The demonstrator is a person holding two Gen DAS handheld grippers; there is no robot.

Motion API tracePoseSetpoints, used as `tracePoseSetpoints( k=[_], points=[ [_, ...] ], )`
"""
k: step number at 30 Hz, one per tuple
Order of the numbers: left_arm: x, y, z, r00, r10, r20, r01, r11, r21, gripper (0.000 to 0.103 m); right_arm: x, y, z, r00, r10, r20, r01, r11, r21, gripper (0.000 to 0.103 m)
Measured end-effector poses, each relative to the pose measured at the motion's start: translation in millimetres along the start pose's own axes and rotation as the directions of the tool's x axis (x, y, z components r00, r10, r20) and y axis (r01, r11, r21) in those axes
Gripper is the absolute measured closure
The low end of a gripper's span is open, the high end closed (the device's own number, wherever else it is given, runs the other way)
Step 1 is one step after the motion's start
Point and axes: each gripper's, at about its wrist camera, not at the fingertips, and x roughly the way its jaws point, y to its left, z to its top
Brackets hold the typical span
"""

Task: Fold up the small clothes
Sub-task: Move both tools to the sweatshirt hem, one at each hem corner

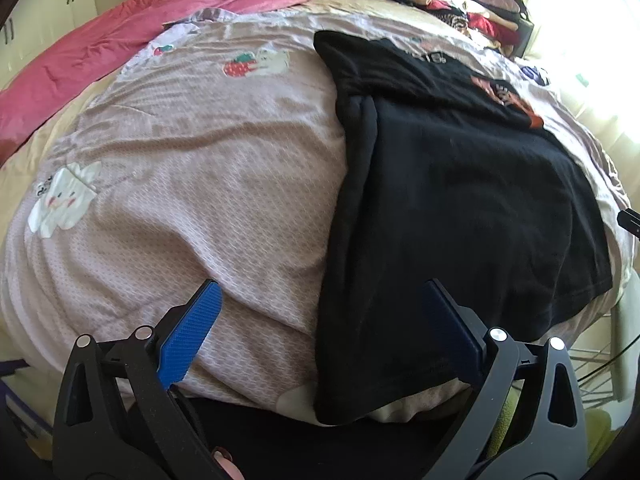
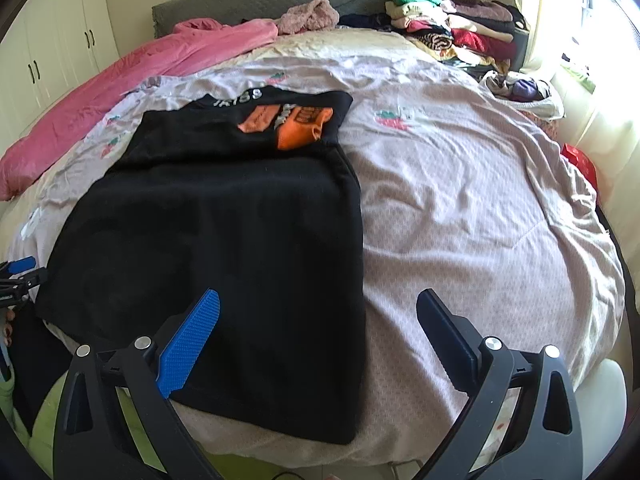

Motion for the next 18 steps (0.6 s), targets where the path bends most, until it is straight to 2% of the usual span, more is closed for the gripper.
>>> tracePoseSetpoints(
  k=[3, 9, 11, 13, 17, 18],
  points=[
    [4.8, -3.1, -3.4, 1.0, -0.007, -0.011, 0.007, 1.0, 0.005, 0.01, 3.2, -3.8, -7.9, 1.0, -0.001, -0.021, 0.001, 1.0, 0.003, 0.005],
    [7.9, -9.7, -5.8, 1.0, -0.009, -0.018, 0.01, 1.0, 0.025, 0.028, 9.8, -9.3, -22.6, 0.998, 0.012, -0.058, -0.012, 1.0, 0.01, 0.007],
    [7.7, -9.6, -5.7, 1.0, -0.012, -0.017, 0.012, 1.0, 0.025, 0.035, 11.7, -10.8, -24.9, 0.997, 0.018, -0.074, -0.017, 1.0, 0.007, 0.028],
    [6.8, -9.5, -5.7, 1.0, -0.015, -0.015, 0.016, 1.0, 0.024, 0.046, 14.2, -12.6, -27.4, 0.996, 0.022, -0.091, -0.022, 1.0, 0.001, 0.036],
    [3.2, -12.0, -6.3, 0.998, -0.059, -0.014, 0.059, 0.998, 0.027, 0.056, 16.5, -13.9, -31.0, 0.994, 0.033, -0.102, -0.035, 0.999, -0.009, 0.062],
    [3.0, -12.9, -6.8, 0.997, -0.079, -0.02, 0.08, 0.996, 0.028, 0.058, 17.7, -13.7, -31.6, 0.994, 0.034, -0.105, -0.036, 0.999, -0.016, 0.065]
  ],
)
